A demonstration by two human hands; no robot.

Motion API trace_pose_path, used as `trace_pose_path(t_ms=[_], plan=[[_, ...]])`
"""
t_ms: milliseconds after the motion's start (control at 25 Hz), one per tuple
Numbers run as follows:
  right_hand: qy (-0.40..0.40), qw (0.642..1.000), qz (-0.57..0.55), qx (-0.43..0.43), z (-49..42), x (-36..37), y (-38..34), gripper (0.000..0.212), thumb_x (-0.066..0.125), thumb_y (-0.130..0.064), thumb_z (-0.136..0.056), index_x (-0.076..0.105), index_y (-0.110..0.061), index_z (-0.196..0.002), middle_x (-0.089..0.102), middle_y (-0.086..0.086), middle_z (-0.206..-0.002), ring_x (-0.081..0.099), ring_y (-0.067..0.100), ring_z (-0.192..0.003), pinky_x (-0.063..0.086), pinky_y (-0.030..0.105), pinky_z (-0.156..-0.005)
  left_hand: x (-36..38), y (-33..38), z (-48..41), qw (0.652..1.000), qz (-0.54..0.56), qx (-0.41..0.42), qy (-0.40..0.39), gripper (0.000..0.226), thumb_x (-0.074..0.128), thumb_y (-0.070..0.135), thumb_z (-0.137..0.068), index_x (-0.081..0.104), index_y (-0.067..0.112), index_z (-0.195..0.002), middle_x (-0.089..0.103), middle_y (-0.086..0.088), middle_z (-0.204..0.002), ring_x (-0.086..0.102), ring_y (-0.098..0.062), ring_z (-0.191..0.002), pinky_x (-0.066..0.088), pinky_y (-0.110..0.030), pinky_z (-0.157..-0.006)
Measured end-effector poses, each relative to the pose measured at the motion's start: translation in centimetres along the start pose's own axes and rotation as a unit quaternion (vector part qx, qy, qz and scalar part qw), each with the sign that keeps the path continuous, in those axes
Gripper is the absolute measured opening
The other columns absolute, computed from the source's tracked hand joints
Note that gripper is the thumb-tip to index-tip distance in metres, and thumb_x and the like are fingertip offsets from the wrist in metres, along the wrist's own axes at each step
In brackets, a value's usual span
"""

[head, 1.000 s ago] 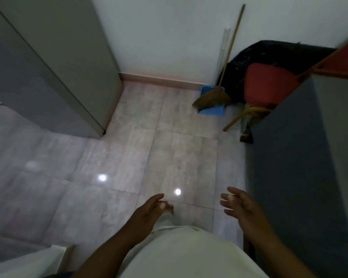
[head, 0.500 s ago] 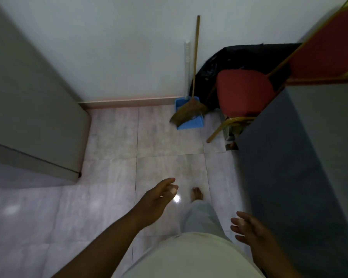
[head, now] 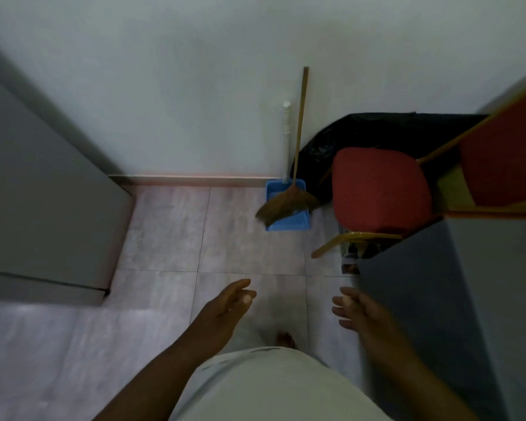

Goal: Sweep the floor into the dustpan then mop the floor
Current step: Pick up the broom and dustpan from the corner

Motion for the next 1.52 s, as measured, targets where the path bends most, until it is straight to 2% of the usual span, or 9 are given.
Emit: trace_pose_path(t_ms=[200, 280, 440, 720, 1040, 1240, 1360, 1440, 1520], plan=[[-0.002, 0.999, 0.023, -0.033, -8.6, 0.6, -6.9, 0.029, 0.047, -0.025, -0.100, 0.055, -0.019, -0.127, 0.064, -0.002, -0.117, 0.065, 0.009, -0.102, 0.053, 0.023, -0.081, -3.6, 0.8, -6.3, 1.000, 0.005, -0.026, 0.008, 0.059, 0.043, 0.066, -0.083, 0.043, 0.040, -0.136, 0.059, 0.019, -0.128, 0.055, 0.006, -0.117, 0.044, -0.012, -0.096], [-0.005, 0.999, 0.031, -0.030, -11.5, 1.3, -9.4, 0.030, 0.047, -0.026, -0.100, 0.055, -0.018, -0.127, 0.065, -0.001, -0.117, 0.065, 0.008, -0.102, 0.054, 0.022, -0.081, -5.7, 1.8, -9.3, 1.000, 0.005, -0.027, 0.008, 0.058, 0.043, 0.061, -0.085, 0.044, 0.035, -0.137, 0.060, 0.017, -0.127, 0.056, 0.001, -0.118, 0.045, -0.018, -0.099], [0.014, 1.000, 0.013, -0.016, -17.0, 1.7, -14.3, 0.031, 0.048, -0.022, -0.099, 0.056, -0.010, -0.126, 0.065, 0.006, -0.117, 0.064, 0.016, -0.104, 0.054, 0.027, -0.083, -9.9, 4.6, -15.6, 1.000, -0.008, -0.025, -0.005, 0.055, 0.040, 0.066, -0.084, 0.042, 0.044, -0.135, 0.055, 0.012, -0.137, 0.051, -0.008, -0.125, 0.041, -0.036, -0.109], [0.065, 0.997, -0.041, 0.032, -23.3, 1.1, -17.2, 0.022, 0.050, -0.016, -0.098, 0.059, -0.012, -0.118, 0.067, 0.009, -0.112, 0.065, 0.021, -0.102, 0.053, 0.030, -0.082, -15.0, 11.2, -27.7, 0.999, -0.005, -0.022, -0.035, 0.049, 0.043, 0.069, -0.081, 0.041, 0.051, -0.127, 0.058, 0.016, -0.131, 0.055, 0.006, -0.116, 0.044, -0.016, -0.098], [0.028, 0.995, -0.014, 0.090, -32.8, -1.8, -18.6, 0.016, 0.053, -0.016, -0.097, 0.060, -0.019, -0.111, 0.066, 0.014, -0.115, 0.063, 0.027, -0.104, 0.053, 0.032, -0.083, -14.6, 17.7, -39.3, 0.999, -0.005, -0.014, -0.029, 0.032, 0.046, 0.064, -0.088, 0.044, 0.059, -0.120, 0.057, 0.015, -0.130, 0.054, -0.003, -0.120, 0.044, -0.031, -0.104], [0.005, 0.994, 0.086, 0.070, -42.9, -4.0, -23.0, 0.011, 0.049, -0.040, -0.097, 0.057, -0.038, -0.105, 0.066, 0.000, -0.111, 0.062, 0.021, -0.104, 0.049, 0.047, -0.095, -13.9, 19.5, -47.9, 0.998, -0.023, -0.056, -0.020, 0.052, 0.050, 0.054, -0.092, 0.042, 0.034, -0.141, 0.055, 0.004, -0.135, 0.055, -0.012, -0.119, 0.044, -0.039, -0.106], [0.012, 0.992, 0.119, 0.049, -51.0, -4.1, -25.7, 0.015, 0.047, -0.040, -0.097, 0.060, -0.033, -0.093, 0.067, 0.007, -0.104, 0.063, 0.027, -0.100, 0.049, 0.050, -0.092, -14.0, 20.4, -54.3, 0.996, -0.031, -0.087, 0.016, 0.055, 0.054, 0.051, -0.090, 0.044, 0.029, -0.140, 0.058, 0.003, -0.131, 0.057, -0.010, -0.113, 0.045, -0.023, -0.092], [0.031, 0.988, 0.146, 0.030, -56.3, -3.9, -27.1, 0.026, 0.049, -0.039, -0.096, 0.063, -0.020, -0.106, 0.065, 0.013, -0.111, 0.062, 0.028, -0.103, 0.048, 0.051, -0.094, -14.0, 20.8, -58.3, 0.993, -0.050, -0.097, 0.033, 0.052, 0.053, 0.048, -0.093, 0.045, 0.027, -0.140, 0.058, 0.001, -0.132, 0.056, -0.011, -0.112, 0.043, -0.018, -0.083], [0.053, 0.982, 0.181, 0.021, -60.7, -3.5, -28.7, 0.044, 0.051, -0.040, -0.092, 0.058, -0.011, -0.125, 0.064, 0.013, -0.118, 0.061, 0.026, -0.106, 0.050, 0.045, -0.094, -13.8, 20.9, -61.9, 0.991, -0.054, -0.114, 0.049, 0.057, 0.055, 0.048, -0.093, 0.042, 0.023, -0.143, 0.055, -0.003, -0.135, 0.055, -0.014, -0.112, 0.043, -0.024, -0.089]])
Point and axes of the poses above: each hand's wrist, its own z-axis away from the middle knuckle, its own x-axis out of the palm, y = z × x, the point moved 3 cm from there along -z, towards the middle knuckle
